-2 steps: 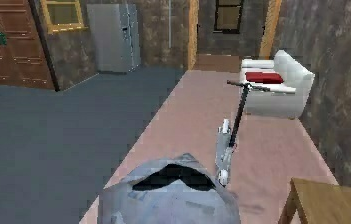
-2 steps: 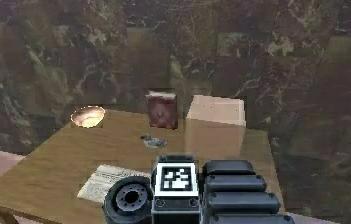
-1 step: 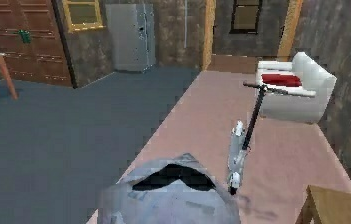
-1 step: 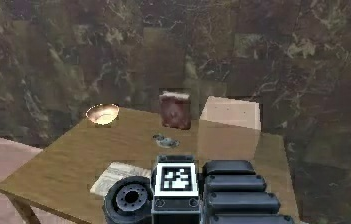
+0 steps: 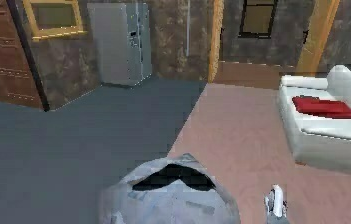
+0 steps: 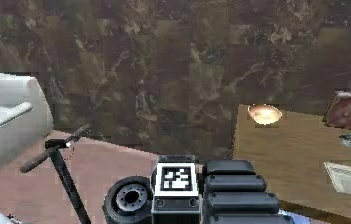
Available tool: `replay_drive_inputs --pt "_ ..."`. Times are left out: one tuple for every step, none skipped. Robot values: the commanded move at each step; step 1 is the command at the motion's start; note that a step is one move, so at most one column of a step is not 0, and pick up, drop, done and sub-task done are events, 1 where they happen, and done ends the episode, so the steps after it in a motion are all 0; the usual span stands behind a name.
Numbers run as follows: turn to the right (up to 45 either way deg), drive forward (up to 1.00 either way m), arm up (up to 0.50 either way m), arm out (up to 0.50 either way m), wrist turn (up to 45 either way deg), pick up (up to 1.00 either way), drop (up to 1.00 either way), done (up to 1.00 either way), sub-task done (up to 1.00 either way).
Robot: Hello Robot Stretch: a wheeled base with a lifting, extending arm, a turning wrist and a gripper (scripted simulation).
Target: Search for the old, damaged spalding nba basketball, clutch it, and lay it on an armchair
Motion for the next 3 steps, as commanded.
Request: replay_drive_inputs --pt "15.0 0.0 0.0 0.0 0.0 0.0 0.0 0.0 0.0" --pt "0.0 1.0 0.0 0.0 0.0 0.0 0.0 0.0 0.0" --pt "6.0 0.0 0.0 0.0 0.0 0.0 0.0 0.0 0.0"
